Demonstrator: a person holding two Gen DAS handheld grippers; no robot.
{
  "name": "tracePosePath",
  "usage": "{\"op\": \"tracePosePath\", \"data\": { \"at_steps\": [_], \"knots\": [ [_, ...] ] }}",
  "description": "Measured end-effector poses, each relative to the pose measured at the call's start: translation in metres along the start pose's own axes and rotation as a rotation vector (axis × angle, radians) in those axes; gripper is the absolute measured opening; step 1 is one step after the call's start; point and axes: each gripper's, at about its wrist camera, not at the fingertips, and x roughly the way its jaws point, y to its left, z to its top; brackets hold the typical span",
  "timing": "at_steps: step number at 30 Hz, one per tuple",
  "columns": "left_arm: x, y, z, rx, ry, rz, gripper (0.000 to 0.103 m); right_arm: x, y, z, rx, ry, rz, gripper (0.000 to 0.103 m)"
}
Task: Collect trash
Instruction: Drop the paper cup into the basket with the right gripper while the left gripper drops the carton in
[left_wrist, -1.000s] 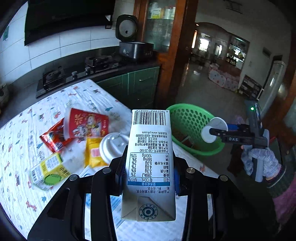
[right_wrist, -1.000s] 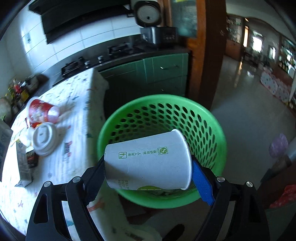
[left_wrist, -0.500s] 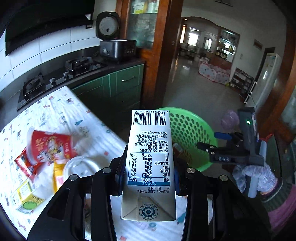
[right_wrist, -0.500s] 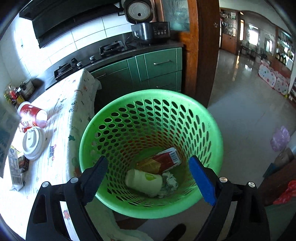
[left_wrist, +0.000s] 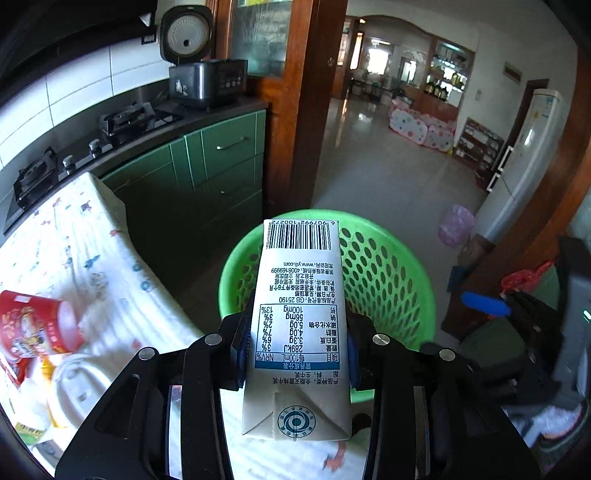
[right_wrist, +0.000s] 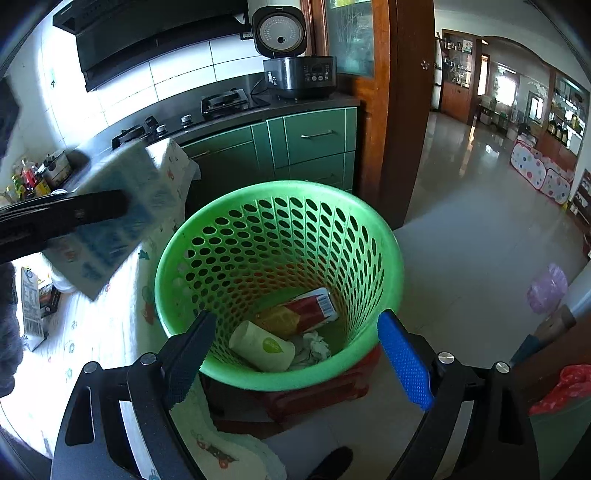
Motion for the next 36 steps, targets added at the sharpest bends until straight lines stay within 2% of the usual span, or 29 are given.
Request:
{"op": "tracePosePath", "data": {
  "at_steps": [7, 12, 13, 14, 17, 24, 36],
  "knots": [
    [0.042, -0.004, 0.003, -0.038, 0.070, -0.003, 0.038, 0.005, 0.001, -0.008, -0.019, 0.010, -0.005, 0.086],
    [0.056, -0.005, 0.004, -0.049, 0.083, -0.005, 0.039, 0.008, 0.000, -0.012, -0.027, 0.016, -0.011, 0.086],
    [0.058, -0.006, 0.004, -0.049, 0.083, -0.004, 0.041, 0.008, -0.001, -0.013, -0.025, 0.017, -0.012, 0.086],
    [0.060, -0.006, 0.005, -0.050, 0.085, 0.001, 0.047, 0.008, -0.001, -0.013, -0.023, 0.018, -0.011, 0.086],
    [0.059, -0.005, 0.004, -0.049, 0.071, 0.002, 0.053, 0.009, -0.002, -0.014, -0.018, 0.021, -0.011, 0.086],
    [0.034, -0.004, -0.002, -0.041, 0.046, 0.017, 0.060, 0.002, 0.004, -0.016, -0.018, 0.012, -0.004, 0.086],
    [-0.051, 0.023, -0.028, -0.083, -0.035, 0.095, 0.065, -0.030, 0.045, -0.022, -0.057, -0.031, 0.037, 0.087]
  ]
}}
